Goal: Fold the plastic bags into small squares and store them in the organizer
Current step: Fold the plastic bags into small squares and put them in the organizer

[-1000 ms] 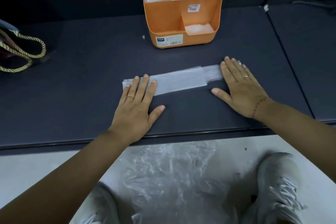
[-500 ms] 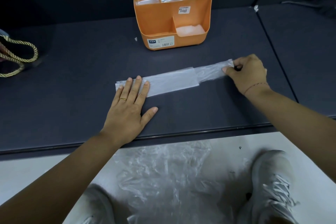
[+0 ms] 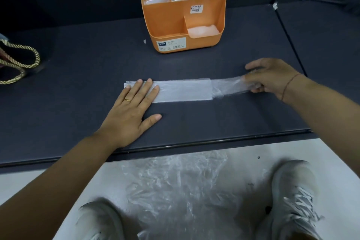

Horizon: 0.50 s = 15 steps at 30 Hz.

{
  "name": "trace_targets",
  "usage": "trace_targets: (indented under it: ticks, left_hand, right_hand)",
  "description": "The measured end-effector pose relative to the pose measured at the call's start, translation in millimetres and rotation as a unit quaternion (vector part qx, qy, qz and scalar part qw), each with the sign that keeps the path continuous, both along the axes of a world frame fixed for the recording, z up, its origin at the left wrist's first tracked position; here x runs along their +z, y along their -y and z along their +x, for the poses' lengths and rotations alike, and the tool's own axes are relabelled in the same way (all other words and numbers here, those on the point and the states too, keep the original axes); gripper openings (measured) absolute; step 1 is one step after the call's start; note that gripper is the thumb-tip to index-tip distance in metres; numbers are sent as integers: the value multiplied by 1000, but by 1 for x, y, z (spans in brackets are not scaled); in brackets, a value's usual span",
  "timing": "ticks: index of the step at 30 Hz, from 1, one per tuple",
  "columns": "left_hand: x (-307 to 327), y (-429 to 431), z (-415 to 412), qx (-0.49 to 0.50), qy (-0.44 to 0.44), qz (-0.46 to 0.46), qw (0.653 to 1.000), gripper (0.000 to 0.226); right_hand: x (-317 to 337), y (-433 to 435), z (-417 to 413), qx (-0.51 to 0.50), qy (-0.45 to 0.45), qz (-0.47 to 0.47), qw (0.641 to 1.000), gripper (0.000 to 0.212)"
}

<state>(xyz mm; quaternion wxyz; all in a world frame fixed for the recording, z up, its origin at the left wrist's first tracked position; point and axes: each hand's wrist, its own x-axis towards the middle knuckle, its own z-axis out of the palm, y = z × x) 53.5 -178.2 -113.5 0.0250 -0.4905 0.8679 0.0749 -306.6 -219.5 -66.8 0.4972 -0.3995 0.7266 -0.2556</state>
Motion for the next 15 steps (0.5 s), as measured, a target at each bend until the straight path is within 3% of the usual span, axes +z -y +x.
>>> trace_targets:
  ticks: [5, 10, 11, 14, 15]
  left_hand:
    - [5, 5, 1, -32, 7, -17, 999, 81]
    - [22, -25, -65, -50, -124, 56, 989, 93]
    - [27, -34, -82, -59, -153, 88, 982, 96]
    - [40, -59, -124, -87, -217, 146, 961, 101]
    - [44, -67, -134, -77, -254, 152, 952, 99]
  right_hand:
    - [9, -25, -6, 41, -17, 28, 999, 24]
    - [24, -67, -8, 63, 50, 95, 992, 22]
    - [28, -74, -7, 71, 77, 105, 989, 26]
    - [41, -90, -5, 117, 156, 126, 973, 67]
    - [46, -94, -3, 138, 183, 126, 965, 68]
